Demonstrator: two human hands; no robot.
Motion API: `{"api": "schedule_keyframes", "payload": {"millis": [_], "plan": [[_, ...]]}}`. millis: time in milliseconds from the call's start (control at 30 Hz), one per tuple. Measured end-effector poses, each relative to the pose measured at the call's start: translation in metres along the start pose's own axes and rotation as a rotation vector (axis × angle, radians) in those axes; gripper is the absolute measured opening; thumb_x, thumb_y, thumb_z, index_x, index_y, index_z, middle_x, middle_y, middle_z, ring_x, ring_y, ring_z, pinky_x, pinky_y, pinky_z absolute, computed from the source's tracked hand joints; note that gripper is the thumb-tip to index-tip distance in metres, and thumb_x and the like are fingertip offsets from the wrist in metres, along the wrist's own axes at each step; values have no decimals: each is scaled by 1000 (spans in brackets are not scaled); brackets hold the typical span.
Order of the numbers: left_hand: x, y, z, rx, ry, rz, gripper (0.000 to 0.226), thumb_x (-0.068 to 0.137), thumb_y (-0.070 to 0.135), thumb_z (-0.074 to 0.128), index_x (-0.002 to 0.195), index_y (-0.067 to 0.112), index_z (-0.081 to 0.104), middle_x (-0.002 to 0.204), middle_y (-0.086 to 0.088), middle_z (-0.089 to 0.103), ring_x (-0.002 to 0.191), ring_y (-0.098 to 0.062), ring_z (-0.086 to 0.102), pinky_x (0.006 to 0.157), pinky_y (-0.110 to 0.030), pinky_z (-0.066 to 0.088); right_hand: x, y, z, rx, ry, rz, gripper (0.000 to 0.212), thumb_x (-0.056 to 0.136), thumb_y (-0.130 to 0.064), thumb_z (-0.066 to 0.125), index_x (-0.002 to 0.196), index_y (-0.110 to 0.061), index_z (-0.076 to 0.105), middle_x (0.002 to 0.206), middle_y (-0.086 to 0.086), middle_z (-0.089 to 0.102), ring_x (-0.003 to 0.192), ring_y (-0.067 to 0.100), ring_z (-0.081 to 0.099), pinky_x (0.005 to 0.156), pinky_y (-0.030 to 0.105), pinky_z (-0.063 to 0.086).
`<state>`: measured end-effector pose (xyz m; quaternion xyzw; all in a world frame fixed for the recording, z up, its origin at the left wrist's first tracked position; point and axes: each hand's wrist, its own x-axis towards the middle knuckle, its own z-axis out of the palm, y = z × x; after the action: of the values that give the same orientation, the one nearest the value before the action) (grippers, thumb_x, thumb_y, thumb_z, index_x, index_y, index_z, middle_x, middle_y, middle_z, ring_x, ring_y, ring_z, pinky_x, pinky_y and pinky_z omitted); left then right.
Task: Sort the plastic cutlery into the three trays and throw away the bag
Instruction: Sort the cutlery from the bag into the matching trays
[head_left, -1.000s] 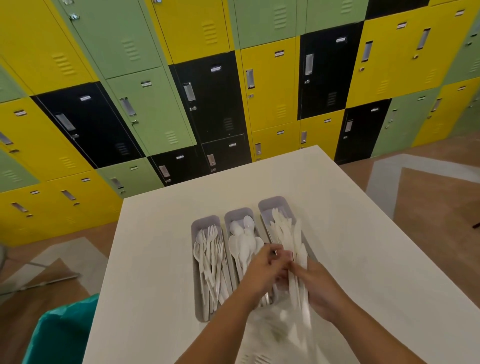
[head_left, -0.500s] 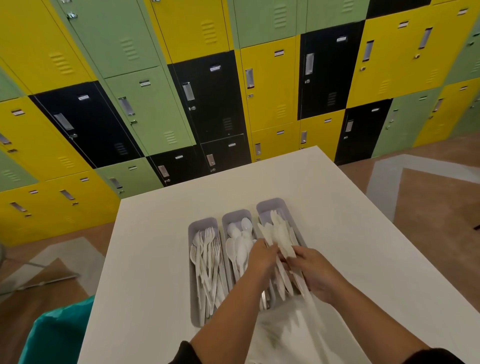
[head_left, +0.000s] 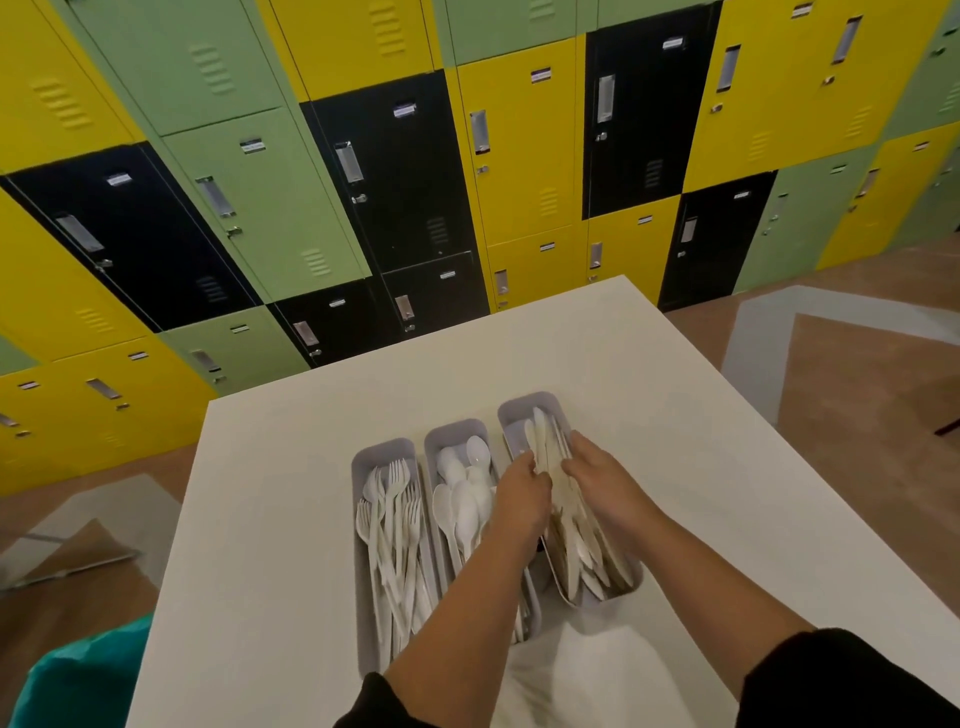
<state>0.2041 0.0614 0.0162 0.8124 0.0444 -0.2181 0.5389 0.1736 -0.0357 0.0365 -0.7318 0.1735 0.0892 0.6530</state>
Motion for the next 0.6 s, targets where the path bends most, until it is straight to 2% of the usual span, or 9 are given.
{"api": "schedule_keyframes", "payload": {"millis": [33,67,133,167,233,300,333,467,600], "plan": [[0,-3,1,27,8,7,39,92,-2,34,128,-1,51,120,-17,61,82,-12,59,66,-9,44,1,4,0,-24,12,8,50,96,-7,32,144,-19,32,140,-2,45,121,14,47,106,30,37],[-1,-6,1,60,12,17,40,93,0,35,131,1,49,123,-8,59,90,-9,59,73,-7,44,1,9,1,-44,29,18,49,96,-8,34,144,-17,35,143,2,45,128,18,46,110,34,36],[-6,-8,2,107,8,49,44,94,4,36,136,7,46,136,-5,53,120,-18,55,101,-21,42,-3,16,4,-43,67,35,44,96,-7,39,140,-13,43,143,5,47,131,19,44,111,35,35],[-10,-7,1,110,8,58,45,93,5,37,137,9,47,137,-6,54,126,-21,51,108,-29,39,-5,19,6,-30,91,32,41,95,-6,42,135,-13,48,138,5,51,128,19,48,108,32,38],[-19,-7,0,87,17,84,44,92,2,39,134,9,49,132,-3,57,123,-19,53,104,-28,42,-14,19,13,4,125,6,37,92,-1,45,124,-14,58,125,5,61,117,17,56,99,29,44],[-32,-7,-6,72,21,116,42,93,0,40,133,11,48,122,3,57,110,-12,55,86,-14,45,-26,18,20,55,121,0,35,90,1,44,114,-17,62,116,4,65,107,17,62,94,31,50],[-41,-8,-10,69,21,138,41,94,0,40,133,12,47,119,2,57,105,-11,55,80,-11,45,-34,18,24,83,104,3,34,91,1,43,112,-17,63,113,5,66,103,17,63,90,30,53],[-72,-17,-34,139,-6,221,34,95,3,41,126,12,52,121,-4,61,105,-15,59,91,-23,49,-70,18,37,111,9,22,24,90,0,49,100,-17,64,103,8,66,92,22,67,78,28,56],[-109,-34,-62,204,-55,258,30,94,2,42,116,14,59,105,2,64,93,-14,62,80,-21,49,-108,24,56,49,-142,37,24,85,3,55,104,-9,62,92,7,64,80,18,65,73,26,56]]}}
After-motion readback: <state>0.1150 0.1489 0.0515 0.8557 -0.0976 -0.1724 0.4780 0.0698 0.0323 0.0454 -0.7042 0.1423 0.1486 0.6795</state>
